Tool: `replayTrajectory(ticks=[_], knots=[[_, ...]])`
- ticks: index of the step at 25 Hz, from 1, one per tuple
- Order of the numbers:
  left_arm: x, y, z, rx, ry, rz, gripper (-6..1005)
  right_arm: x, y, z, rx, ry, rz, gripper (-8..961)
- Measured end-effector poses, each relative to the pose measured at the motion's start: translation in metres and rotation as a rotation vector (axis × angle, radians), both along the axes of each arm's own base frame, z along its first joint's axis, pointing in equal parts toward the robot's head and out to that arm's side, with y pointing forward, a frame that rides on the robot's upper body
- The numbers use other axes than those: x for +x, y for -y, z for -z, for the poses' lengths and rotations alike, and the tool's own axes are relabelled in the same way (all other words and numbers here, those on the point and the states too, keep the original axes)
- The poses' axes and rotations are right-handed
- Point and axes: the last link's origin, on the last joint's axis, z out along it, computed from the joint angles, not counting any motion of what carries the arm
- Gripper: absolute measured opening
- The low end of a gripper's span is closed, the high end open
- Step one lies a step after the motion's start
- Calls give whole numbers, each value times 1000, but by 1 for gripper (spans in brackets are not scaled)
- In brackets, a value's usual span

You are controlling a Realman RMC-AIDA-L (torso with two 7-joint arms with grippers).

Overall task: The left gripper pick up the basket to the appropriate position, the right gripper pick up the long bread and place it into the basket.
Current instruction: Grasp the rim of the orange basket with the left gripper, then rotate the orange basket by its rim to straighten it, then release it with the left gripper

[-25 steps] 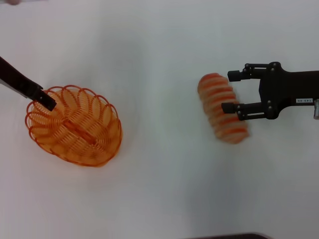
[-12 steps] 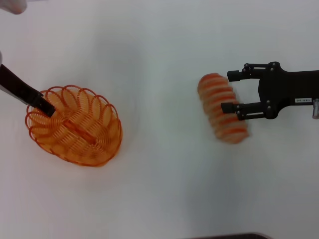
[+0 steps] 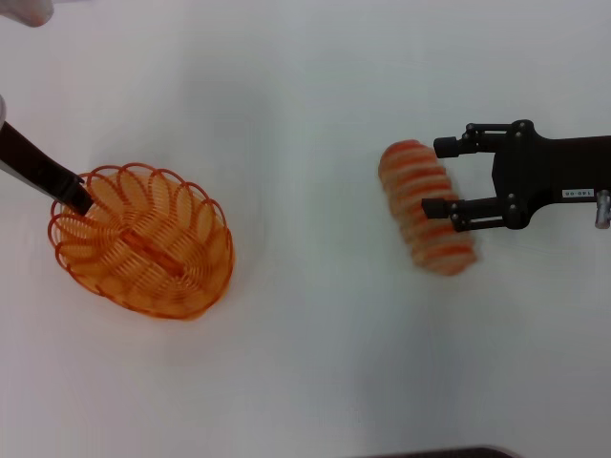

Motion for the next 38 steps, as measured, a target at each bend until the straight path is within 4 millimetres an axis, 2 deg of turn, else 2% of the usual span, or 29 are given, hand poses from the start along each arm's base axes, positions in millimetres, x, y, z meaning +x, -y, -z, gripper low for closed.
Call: replayTrajectory(ticks=[7,9,16,25,32,38], knots=[[1,1,0,-9,2,-6,304,0,0,0,0,0,0,818],[1,1,0,-10,2,-6,134,0,0,0,0,0,0,818],[3,1,-3,-3,10,-14,101,0,0,0,0,-1,0,819],[14,2,-24,56,93,-48,97,-2,3,-1,-9,-20,-5,820],[19,5,-42,104,235,-139,90,-4,3,-1,-15,-29,-14,820],[20,6,-44,151,288,-234,74,-4,3,-3,-7,-17,-42,819]])
